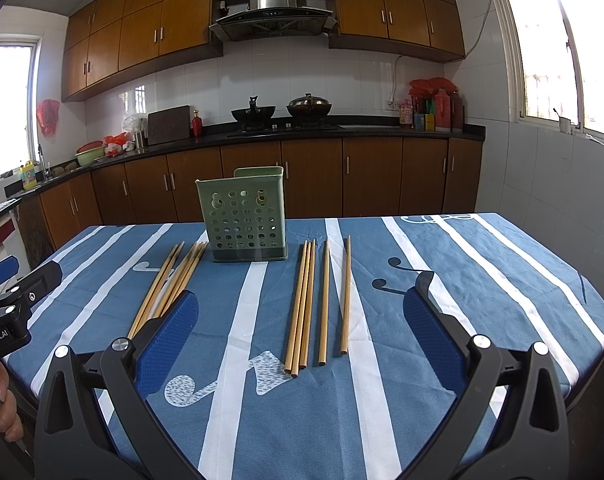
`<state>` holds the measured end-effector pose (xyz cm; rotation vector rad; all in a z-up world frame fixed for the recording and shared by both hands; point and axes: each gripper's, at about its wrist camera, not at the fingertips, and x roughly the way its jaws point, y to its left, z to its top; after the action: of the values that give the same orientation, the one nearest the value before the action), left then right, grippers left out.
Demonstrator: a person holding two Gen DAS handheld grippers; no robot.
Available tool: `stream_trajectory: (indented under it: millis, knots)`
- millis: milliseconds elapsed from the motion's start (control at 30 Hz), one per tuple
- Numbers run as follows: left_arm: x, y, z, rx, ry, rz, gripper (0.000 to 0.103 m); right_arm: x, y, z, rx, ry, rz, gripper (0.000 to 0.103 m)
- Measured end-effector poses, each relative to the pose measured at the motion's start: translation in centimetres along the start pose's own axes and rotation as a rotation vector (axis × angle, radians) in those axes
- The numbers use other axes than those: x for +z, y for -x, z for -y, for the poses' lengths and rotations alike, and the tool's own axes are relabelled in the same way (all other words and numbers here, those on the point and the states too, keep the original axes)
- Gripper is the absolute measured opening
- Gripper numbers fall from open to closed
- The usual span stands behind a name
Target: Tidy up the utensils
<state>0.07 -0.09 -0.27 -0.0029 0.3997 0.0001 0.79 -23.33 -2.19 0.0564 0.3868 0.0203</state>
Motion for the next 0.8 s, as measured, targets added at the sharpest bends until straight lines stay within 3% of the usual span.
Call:
stream_trajectory:
  millis: [800]
  knots:
    - [-0.36,-0.83,-0.4,0.007,0.003,-0.022,0.099,0.04,-0.76,0.14,-0.006,-0.005,-0.022,0.101]
